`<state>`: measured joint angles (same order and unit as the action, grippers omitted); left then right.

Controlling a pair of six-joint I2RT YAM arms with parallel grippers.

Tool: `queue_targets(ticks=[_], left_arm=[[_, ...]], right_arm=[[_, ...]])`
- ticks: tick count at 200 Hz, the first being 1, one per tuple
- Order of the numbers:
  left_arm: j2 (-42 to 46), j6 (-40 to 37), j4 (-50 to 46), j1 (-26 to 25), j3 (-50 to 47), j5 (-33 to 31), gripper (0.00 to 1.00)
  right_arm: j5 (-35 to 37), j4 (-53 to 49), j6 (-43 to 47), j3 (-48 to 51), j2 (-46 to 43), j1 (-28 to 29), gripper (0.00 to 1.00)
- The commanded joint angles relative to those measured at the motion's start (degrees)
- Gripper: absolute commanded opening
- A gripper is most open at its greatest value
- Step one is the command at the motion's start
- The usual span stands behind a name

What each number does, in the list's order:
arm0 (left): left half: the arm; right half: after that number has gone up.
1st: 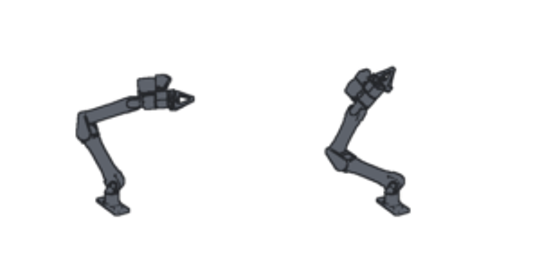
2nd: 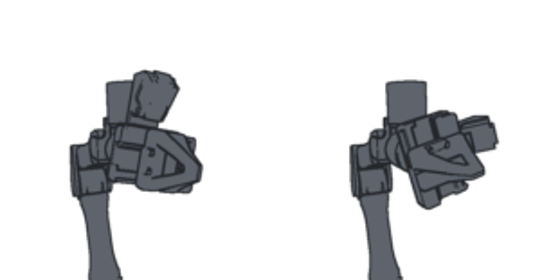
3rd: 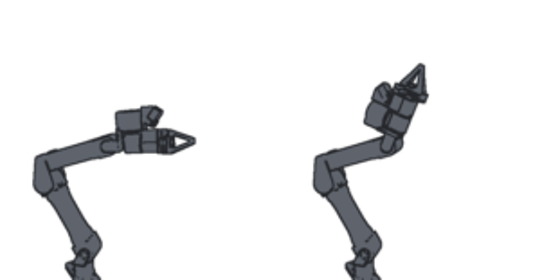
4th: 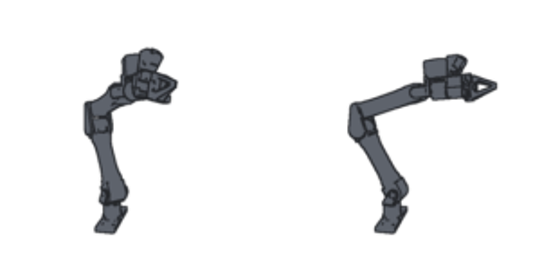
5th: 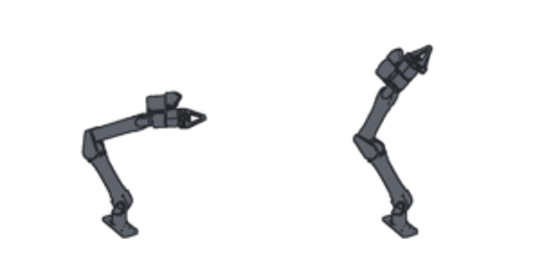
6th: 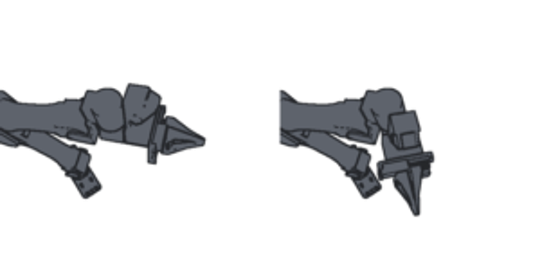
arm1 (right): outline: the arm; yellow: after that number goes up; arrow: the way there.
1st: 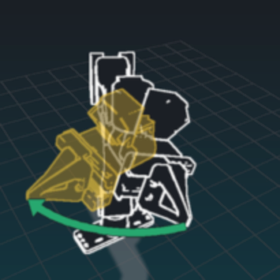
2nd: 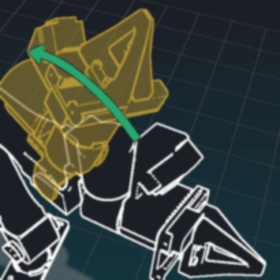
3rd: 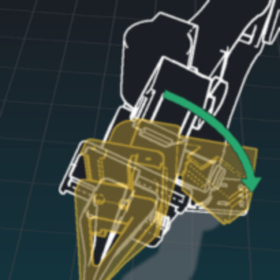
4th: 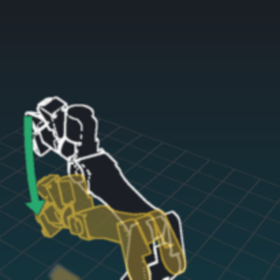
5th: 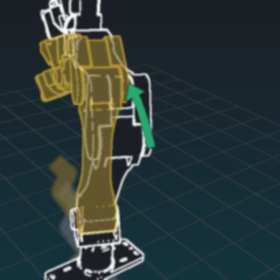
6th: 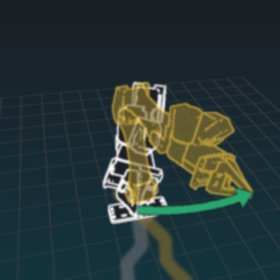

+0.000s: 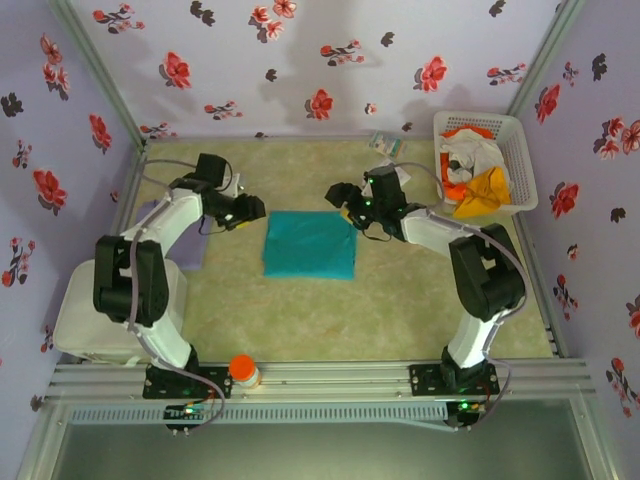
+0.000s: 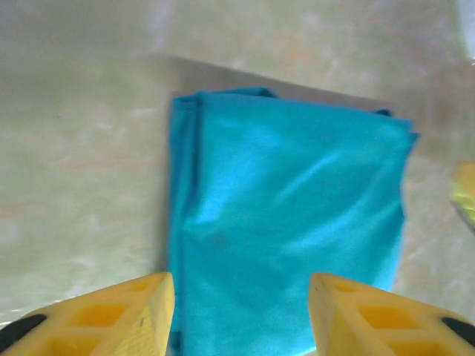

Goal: Fold and stack the t-shirts

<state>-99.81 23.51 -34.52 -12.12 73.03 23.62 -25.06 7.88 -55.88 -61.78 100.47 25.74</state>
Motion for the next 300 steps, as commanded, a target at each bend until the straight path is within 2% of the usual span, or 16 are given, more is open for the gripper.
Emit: queue_targets(ticks=[1, 25, 59, 83, 151, 211, 236, 280, 300], left_arm=[[-3.4, -5.0, -2.0, -0.2, 1.3, -0.4, 0.55], [-6.5, -6.5, -2.4, -1.0, 3.6, -0.2, 0.55], [-10.2, -6.8, -1.9, -1.9, 5.4, -0.6, 0.56], [-13.5, -7.9, -4.9, -4.0, 8.1, -1.4, 0.56], [-17.5, -3.9, -4.7, -8.5, 7.6, -6.7, 0.59], [-17.6, -3.5, -3.2, -10.5, 6.1, 3.0, 0.56], [-17.4, -3.0, -3.6, -10.6, 5.4, 4.5, 0.51], [-16.1, -1.8, -1.0, -10.5, 3.5, 9.0, 0.50], [-16.7, -1.2, -0.3, -10.3, 3.5, 9.0, 0.47]], right_arm=[[1.9, -8.0, 5.2, 2.0, -4.2, -0.8, 0.76], [3.1, -13.2, 7.3, 4.1, -7.5, -1.5, 0.76], [4.6, -15.5, 8.5, 8.2, -10.9, -2.2, 0.76], [4.6, -15.4, 7.9, 9.9, -11.7, -2.9, 0.76], [3.5, -15.3, 8.3, 10.5, -11.7, -2.9, 0.76], [3.3, -14.2, 7.9, 12.1, -11.6, -2.9, 0.76], [3.2, -14.4, 8.2, 12.2, -12.0, -3.1, 0.76], [2.9, -14.3, 8.2, 12.5, -12.4, -3.4, 0.76], [2.8, -14.1, 7.9, 12.6, -12.4, -3.5, 0.76]])
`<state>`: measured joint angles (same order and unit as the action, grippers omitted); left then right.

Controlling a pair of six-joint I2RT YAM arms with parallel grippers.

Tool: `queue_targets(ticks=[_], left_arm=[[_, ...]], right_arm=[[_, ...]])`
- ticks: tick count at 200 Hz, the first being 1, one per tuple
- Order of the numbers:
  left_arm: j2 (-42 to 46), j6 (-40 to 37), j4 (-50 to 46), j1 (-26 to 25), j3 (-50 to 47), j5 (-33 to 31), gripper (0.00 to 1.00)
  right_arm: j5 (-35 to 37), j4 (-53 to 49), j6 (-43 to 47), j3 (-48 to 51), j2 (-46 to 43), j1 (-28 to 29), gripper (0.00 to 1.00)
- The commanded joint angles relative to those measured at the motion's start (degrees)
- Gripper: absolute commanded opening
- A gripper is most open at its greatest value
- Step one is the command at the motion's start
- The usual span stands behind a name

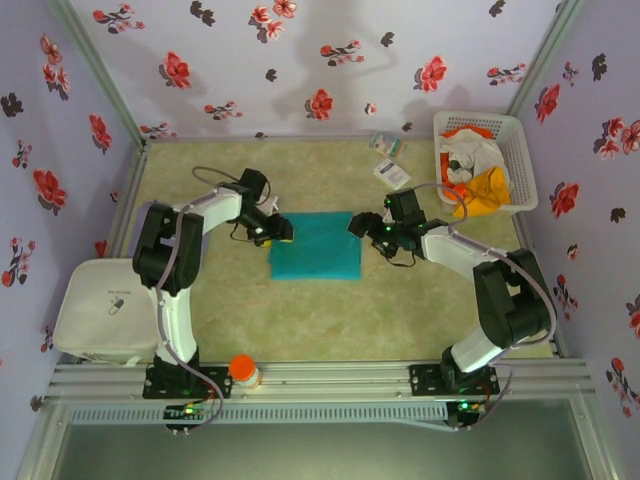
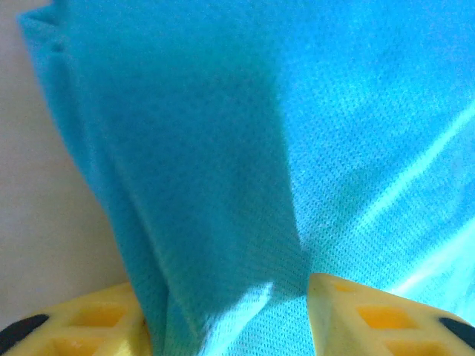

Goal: Fold and stack the t-shirts

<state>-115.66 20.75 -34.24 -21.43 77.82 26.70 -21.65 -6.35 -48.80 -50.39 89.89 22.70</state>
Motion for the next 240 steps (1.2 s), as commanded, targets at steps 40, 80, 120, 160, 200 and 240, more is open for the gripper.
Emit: queue_targets(ticks=[40, 80, 120, 160, 200, 240], left_arm=[[-2.7, 1.8, 0.0, -0.7, -1.4, 4.2, 0.29], [0.2, 1.5, -0.4, -0.6, -1.2, 1.1, 0.13], [5.5, -1.0, -4.3, -1.1, 0.4, -4.5, 0.00], [13.8, -4.1, -8.1, -1.2, -0.1, -11.1, 0.00], [18.2, -10.3, -22.3, 0.2, 6.6, -19.8, 0.00], [22.3, -16.3, -32.5, 3.6, 12.5, -24.7, 0.00]], right_arm=[[-0.5, -0.2, 0.9, 1.8, -2.3, -0.7, 0.75], [-0.6, 0.0, 0.7, 2.1, -2.0, -1.0, 0.75], [-0.8, 0.2, 0.6, 2.4, -2.1, -1.4, 0.75], [-1.6, -0.5, 0.4, 2.3, -4.3, -2.0, 0.75], [-1.6, -1.0, 0.2, 2.2, -6.3, -2.4, 0.75], [-2.6, -0.4, 0.1, 2.1, -6.6, -2.7, 0.75]])
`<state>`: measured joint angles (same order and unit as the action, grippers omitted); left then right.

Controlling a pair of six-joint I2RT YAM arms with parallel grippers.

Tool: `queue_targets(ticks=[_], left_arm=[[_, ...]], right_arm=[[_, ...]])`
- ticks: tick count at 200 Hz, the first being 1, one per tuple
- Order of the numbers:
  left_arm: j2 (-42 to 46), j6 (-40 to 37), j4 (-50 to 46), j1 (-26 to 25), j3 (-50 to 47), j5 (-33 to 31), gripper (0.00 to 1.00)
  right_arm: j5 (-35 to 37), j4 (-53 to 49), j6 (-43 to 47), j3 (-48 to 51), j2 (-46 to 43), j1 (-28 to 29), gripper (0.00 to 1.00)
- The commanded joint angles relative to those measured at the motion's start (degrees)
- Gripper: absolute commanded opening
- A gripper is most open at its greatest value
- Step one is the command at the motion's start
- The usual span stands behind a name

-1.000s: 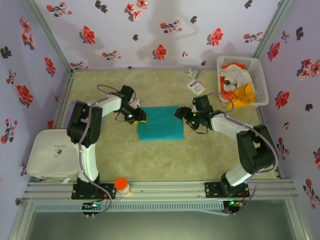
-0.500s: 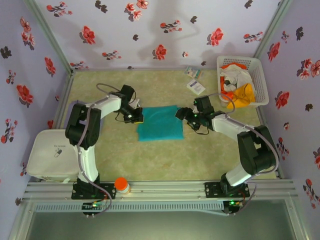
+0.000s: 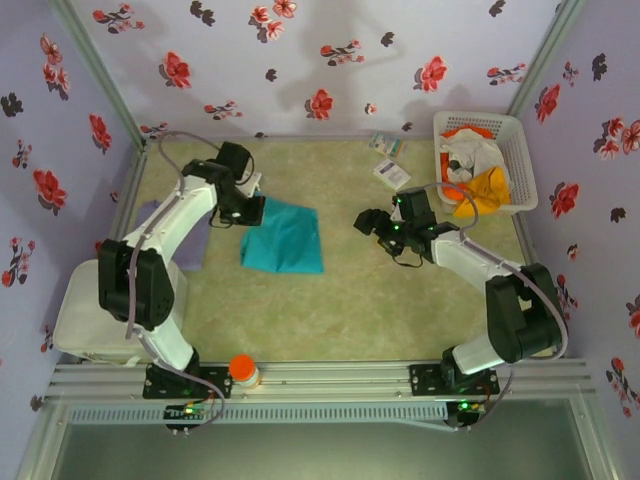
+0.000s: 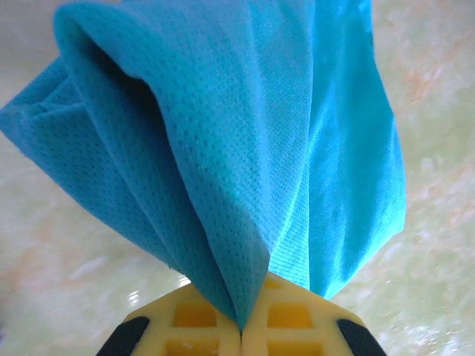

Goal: Fold and stack the t-shirts

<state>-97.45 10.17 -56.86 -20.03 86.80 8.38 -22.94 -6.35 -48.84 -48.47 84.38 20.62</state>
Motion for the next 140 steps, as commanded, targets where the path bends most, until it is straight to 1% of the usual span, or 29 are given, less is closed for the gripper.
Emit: queue_targets(ticks=[1, 14, 17, 24, 55, 84, 140], left_arm=[[4.2, -5.8, -9.9, 2.3, 3.7, -6.5, 0.00], [5.0, -7.9, -12.4, 3.7, 6.1, -7.3, 0.00], [5.1, -9.7, -13.0, 4.0, 6.8, -7.6, 0.00], [5.0, -11.0, -14.4, 4.5, 8.6, -8.6, 0.00], [2.5, -15.2, -20.0, 6.4, 16.8, -12.3, 0.00], [1.3, -14.8, -21.9, 7.9, 19.2, -18.5, 0.00], [1.5, -15.0, -22.7, 9.9, 21.5, -21.9, 0.00]], right_arm=[[-1.4, -0.3, 0.1, 0.2, -1.1, -0.6, 0.75], [-1.5, 0.1, 0.1, 0.3, -1.0, -0.6, 0.75], [-1.6, 0.2, 0.1, 0.3, -1.0, -0.6, 0.75], [-1.6, 0.3, 0.1, 0.3, -0.7, -0.6, 0.75], [-4.0, 1.9, -1.2, -0.5, 1.9, -0.8, 0.75], [-4.2, 1.8, -1.5, -0.8, 2.4, -0.8, 0.75], [-4.1, 0.6, -1.1, -1.6, 3.1, -0.7, 0.75]])
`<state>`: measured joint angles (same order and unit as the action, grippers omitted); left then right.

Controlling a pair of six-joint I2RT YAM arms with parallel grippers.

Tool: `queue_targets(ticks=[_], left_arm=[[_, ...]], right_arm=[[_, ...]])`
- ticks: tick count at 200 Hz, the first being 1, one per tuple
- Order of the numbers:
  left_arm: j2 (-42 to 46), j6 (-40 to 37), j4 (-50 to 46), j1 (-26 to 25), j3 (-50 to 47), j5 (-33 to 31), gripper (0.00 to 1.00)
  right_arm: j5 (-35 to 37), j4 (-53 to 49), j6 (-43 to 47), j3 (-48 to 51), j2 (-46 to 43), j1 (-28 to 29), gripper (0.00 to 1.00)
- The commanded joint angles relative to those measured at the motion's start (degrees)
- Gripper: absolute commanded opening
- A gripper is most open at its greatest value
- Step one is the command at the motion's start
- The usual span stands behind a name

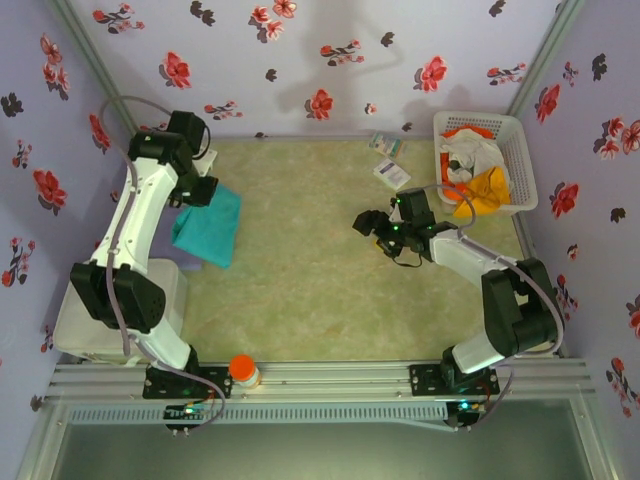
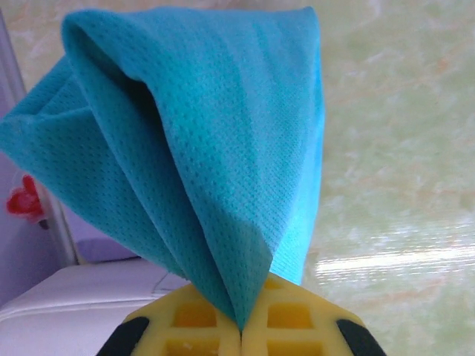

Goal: Fold and stack the t-shirts

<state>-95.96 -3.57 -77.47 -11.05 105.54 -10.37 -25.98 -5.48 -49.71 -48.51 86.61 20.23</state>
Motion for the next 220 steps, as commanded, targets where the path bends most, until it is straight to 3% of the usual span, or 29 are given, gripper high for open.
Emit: queue_targets(ticks=[1, 65, 220], left_arm=[[0.0, -1.2, -2.1, 0.9, 2.8, -3.2, 0.00], [-1.9, -0.9, -4.6, 1.3, 6.4, -8.3, 0.00], [-1.4, 0.6, -8.9, 3.1, 10.2, -7.8, 0.00]], right_arm=[[-1.0, -0.3, -0.2, -1.6, 0.8, -0.4, 0.75], [-0.7, -2.4, 0.0, -2.9, 2.4, -0.4, 0.74], [-0.9, -4.0, 0.6, -3.6, 3.6, -0.4, 0.73]])
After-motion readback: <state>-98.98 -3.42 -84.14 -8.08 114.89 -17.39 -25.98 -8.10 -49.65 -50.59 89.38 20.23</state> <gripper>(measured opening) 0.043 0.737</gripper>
